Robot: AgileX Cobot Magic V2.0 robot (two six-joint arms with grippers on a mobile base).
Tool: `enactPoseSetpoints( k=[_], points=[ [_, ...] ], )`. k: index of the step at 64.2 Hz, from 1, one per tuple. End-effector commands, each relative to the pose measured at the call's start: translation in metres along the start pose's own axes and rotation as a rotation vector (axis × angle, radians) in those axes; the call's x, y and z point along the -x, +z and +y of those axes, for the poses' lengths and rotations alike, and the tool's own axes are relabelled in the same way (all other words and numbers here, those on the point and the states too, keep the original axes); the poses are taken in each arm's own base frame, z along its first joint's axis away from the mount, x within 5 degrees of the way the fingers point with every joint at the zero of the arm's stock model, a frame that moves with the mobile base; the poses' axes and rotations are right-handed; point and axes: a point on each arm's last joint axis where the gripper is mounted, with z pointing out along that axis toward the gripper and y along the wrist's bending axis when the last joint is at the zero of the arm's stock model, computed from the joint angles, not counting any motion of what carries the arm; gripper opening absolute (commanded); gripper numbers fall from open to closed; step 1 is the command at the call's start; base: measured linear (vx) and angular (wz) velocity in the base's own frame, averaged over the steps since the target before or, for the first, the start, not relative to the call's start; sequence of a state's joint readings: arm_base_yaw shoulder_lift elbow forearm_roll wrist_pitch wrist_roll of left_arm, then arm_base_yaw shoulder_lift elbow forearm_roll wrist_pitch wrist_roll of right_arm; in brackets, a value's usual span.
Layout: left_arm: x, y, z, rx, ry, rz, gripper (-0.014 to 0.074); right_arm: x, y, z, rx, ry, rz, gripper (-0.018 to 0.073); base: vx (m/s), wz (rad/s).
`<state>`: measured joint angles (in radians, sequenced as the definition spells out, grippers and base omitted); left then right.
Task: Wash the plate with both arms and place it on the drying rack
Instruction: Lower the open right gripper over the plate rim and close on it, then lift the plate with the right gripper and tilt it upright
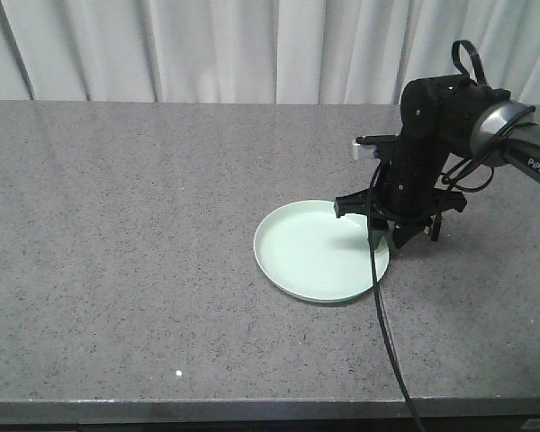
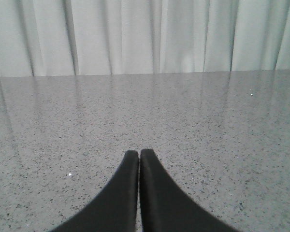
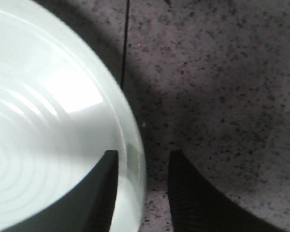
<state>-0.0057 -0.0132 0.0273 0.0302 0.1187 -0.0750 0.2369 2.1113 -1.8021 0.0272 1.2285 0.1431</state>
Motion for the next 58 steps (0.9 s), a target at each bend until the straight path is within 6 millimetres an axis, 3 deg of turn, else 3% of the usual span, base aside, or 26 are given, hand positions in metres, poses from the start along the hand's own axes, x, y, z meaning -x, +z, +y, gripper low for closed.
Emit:
enactPoseSetpoints(
  k=[1, 12, 32, 44, 58],
  points=[
    [0.002, 0.0, -0.001, -0.012, -0.019, -0.067, -0.0006, 0.001, -0.028, 0.002, 0.042, -0.023, -0.072, 0.0152, 0.0, 0.0],
    [0.002, 0.0, -0.001, -0.012, -0.019, -0.067, -0.0006, 0.0, -0.027, 0.003, 0.048, -0.037, -0.06, -0.0017, 0.0, 0.0],
    [0.002, 0.0, -0.001, -0.012, -0.019, -0.067, -0.0006, 0.003, -0.037, 0.002, 0.044, -0.043, -0.135, -0.001, 0.0, 0.0],
    [0.002, 0.0, -0.001, -0.012, -0.019, -0.067, -0.0006, 0.006, -0.077, 0.003, 0.07, -0.034, -0.345, -0.001, 0.0, 0.0],
    [0.002, 0.0, -0.001, -0.012, -0.019, -0.067, -0.0006, -0.005, -0.13, -0.002, 0.036, -0.067, -0.534, -0.001, 0.0, 0.0]
  ],
)
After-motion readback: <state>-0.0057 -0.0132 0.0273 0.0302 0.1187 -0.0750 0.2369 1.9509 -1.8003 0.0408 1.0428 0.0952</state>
